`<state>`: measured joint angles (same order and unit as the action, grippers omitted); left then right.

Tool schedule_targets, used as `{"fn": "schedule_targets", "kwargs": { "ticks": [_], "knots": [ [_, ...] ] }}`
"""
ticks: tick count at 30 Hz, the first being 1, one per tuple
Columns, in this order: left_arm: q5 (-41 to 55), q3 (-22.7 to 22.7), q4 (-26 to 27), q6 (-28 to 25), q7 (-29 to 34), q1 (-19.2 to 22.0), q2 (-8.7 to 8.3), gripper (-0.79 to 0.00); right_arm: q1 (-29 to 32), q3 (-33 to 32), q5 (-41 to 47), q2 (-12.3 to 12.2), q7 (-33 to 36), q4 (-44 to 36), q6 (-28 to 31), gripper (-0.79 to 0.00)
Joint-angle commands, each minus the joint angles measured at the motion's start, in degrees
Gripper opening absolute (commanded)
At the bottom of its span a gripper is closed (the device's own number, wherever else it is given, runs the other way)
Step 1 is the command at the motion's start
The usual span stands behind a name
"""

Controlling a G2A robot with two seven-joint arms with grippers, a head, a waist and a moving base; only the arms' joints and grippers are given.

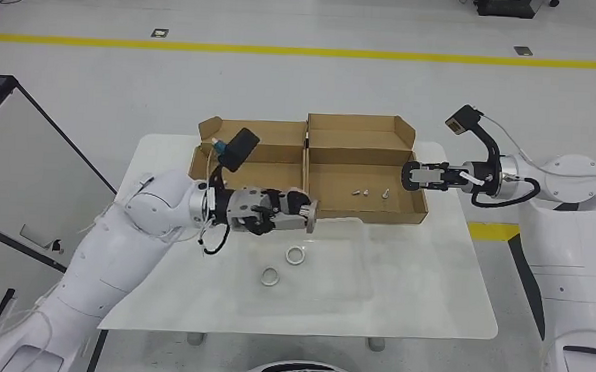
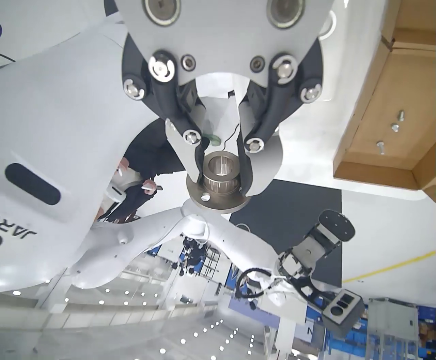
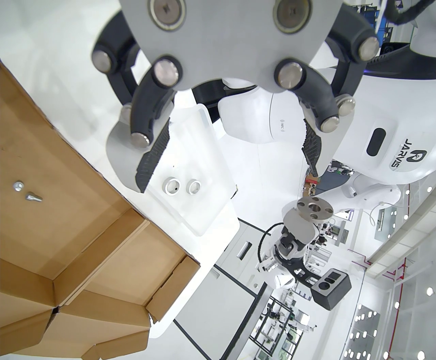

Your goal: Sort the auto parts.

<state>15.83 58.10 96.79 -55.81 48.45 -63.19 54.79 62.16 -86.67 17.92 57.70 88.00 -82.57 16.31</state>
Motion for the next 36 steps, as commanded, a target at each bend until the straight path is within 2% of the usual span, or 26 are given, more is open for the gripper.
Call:
{"fn": "schedule_targets", "kwargs": {
  "ticks": [1, 6, 11, 24, 28, 33, 36],
  "knots": [
    [2.6, 0.5, 0.1, -1.3, -1.3, -0.8, -0.30, -0.785, 0.0, 0.0, 0.0, 0.0, 0.0, 0.0, 0.0, 0.000],
    [13.4, 2.3, 2.7, -2.2, -2.2, -2.0, -0.52, -0.785, 0.0, 0.0, 0.0, 0.0, 0.0, 0.0, 0.0, 0.000],
    [22.8, 5.0, 4.8, -2.2, -2.2, -2.6, 0.35, -0.785, 0.0, 0.0, 0.0, 0.0, 0.0, 0.0, 0.0, 0.000],
    [41.9, 11.0, 9.2, -2.2, -2.2, -3.6, 5.41, -0.785, 0.0, 0.0, 0.0, 0.0, 0.0, 0.0, 0.0, 0.000],
    [44.3, 12.0, 10.0, -2.2, -2.1, -3.9, 7.10, -0.785, 0.0, 0.0, 0.0, 0.0, 0.0, 0.0, 0.0, 0.000],
    [40.8, 12.4, 9.0, -2.2, -2.1, -4.0, 8.27, -0.785, 0.0, 0.0, 0.0, 0.0, 0.0, 0.0, 0.0, 0.000],
    [34.4, 12.4, 7.8, -2.2, -2.1, -3.9, 8.24, -0.785, 0.0, 0.0, 0.0, 0.0, 0.0, 0.0, 0.0, 0.000]
  ]
}}
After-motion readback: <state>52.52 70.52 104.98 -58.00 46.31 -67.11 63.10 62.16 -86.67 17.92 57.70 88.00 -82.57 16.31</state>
